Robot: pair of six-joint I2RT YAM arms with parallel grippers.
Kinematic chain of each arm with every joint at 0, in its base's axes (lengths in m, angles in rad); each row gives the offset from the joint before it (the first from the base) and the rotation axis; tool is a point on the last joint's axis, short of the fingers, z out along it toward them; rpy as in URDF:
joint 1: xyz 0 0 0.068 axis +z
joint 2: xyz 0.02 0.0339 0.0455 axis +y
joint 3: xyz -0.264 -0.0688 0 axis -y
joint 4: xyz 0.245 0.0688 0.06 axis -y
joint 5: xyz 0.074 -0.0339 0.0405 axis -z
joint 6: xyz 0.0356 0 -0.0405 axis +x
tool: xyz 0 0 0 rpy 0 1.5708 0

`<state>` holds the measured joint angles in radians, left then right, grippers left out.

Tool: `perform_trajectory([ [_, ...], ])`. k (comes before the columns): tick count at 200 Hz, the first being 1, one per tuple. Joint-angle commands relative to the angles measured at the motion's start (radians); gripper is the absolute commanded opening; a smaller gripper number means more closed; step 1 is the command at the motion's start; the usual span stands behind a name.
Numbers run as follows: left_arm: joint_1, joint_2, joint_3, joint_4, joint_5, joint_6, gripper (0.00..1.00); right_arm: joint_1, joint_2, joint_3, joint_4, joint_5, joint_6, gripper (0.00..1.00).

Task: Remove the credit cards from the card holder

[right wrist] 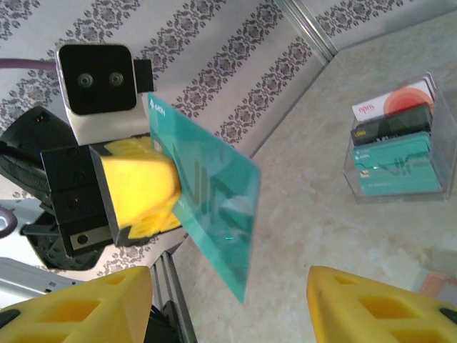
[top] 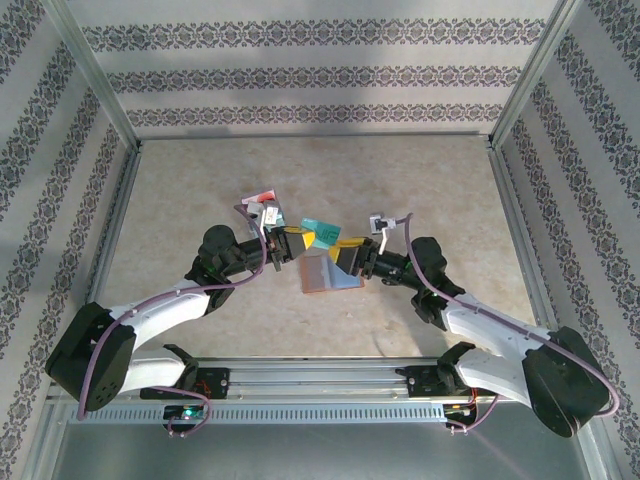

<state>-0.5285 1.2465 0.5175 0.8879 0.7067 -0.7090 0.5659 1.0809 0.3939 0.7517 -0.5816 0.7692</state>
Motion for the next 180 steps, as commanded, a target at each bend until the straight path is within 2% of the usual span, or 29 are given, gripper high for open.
perform_trajectory([
  [1, 0.005, -0.001, 0.01, 0.084, 0.035, -0.029, 0.0, 0.01, 0.024, 0.046, 0.093, -0.013, 0.001, 0.58],
  [38, 0.004, 0.0, 0.01, 0.067, 0.046, -0.029, 0.0, 0.021, 0.085, 0.089, 0.129, -0.04, 0.012, 0.49],
  [75, 0.006, 0.006, 0.017, 0.061, 0.052, -0.027, 0.01, 0.033, 0.115, 0.118, 0.129, -0.068, 0.003, 0.25],
  [102, 0.007, -0.014, 0.047, -0.022, 0.079, 0.009, 0.19, 0.027, 0.098, 0.112, 0.099, -0.076, -0.01, 0.0],
  [127, 0.021, -0.074, 0.093, -0.182, 0.107, 0.096, 0.4, 0.011, 0.058, 0.1, 0.05, -0.085, -0.032, 0.0],
  [140, 0.036, -0.13, 0.12, -0.299, 0.096, 0.166, 0.43, 0.002, 0.027, 0.1, -0.001, -0.1, -0.057, 0.0],
  [162, 0.046, -0.225, 0.203, -0.611, 0.043, 0.358, 0.5, -0.003, -0.012, 0.134, -0.174, -0.142, -0.129, 0.0],
  [180, 0.046, -0.263, 0.298, -0.889, 0.023, 0.53, 0.6, 0.004, -0.017, 0.174, -0.297, -0.199, -0.184, 0.0],
])
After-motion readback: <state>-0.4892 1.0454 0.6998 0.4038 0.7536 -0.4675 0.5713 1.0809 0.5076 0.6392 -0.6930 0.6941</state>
